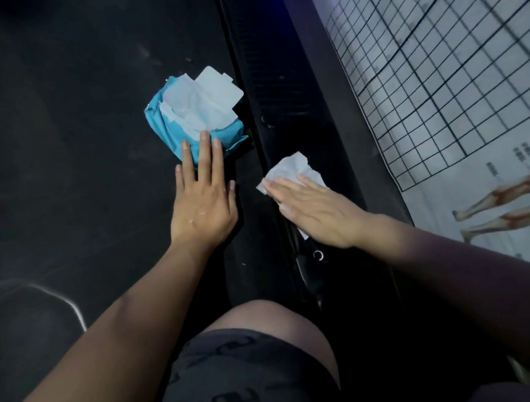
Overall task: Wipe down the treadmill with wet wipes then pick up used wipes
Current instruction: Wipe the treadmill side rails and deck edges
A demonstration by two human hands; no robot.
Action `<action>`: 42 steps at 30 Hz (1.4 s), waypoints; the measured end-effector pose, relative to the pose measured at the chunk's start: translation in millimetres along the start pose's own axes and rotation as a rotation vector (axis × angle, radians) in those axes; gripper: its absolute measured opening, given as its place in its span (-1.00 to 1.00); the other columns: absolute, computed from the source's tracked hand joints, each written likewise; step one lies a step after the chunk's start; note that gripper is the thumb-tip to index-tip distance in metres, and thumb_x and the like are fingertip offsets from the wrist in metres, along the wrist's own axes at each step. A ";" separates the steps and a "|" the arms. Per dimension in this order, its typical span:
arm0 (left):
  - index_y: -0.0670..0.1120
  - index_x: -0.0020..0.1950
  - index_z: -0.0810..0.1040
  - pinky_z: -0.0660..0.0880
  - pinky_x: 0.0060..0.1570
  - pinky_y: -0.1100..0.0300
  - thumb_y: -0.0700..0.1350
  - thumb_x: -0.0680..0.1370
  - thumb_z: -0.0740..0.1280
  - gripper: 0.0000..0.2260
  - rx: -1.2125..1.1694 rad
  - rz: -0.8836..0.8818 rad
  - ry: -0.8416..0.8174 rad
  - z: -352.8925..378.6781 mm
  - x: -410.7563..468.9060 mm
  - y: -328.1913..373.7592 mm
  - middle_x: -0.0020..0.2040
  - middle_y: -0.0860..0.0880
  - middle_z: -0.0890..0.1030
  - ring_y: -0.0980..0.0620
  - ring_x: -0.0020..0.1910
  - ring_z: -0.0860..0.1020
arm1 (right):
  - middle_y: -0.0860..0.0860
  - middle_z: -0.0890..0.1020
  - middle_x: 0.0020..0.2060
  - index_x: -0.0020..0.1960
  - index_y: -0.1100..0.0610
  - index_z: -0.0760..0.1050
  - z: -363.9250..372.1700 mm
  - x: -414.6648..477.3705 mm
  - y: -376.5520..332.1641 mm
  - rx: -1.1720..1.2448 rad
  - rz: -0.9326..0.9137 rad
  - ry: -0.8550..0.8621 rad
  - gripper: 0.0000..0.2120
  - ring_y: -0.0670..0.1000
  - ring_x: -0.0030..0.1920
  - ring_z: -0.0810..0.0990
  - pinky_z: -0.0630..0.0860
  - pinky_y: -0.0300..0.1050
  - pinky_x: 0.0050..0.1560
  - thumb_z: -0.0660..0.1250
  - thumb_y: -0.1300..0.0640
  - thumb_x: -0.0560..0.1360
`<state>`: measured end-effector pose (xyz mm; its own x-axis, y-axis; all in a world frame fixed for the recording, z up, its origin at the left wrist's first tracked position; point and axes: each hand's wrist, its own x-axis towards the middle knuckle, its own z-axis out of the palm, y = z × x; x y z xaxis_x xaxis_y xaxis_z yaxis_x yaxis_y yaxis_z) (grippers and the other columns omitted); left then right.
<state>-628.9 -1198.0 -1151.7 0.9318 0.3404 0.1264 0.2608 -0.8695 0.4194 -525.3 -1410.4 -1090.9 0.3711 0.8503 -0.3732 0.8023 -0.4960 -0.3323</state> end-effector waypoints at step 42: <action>-0.19 0.69 -0.11 0.03 0.61 -0.22 0.04 0.73 0.07 -0.37 0.065 0.017 0.023 2.0 0.7 0.6 0.70 -0.16 -0.16 -0.29 0.65 -0.18 | -0.11 0.70 0.16 0.36 0.11 0.57 2.9 -116.7 -17.7 0.735 0.099 0.160 -0.65 -0.12 0.24 0.63 0.48 -0.16 0.34 0.35 0.03 0.62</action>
<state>-627.5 -1199.0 -1153.2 0.9302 0.3332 0.1539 0.2620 -0.8964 0.3575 -584.2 -1501.4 -1043.9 0.5333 0.7833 -0.3195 0.2640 -0.5129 -0.8168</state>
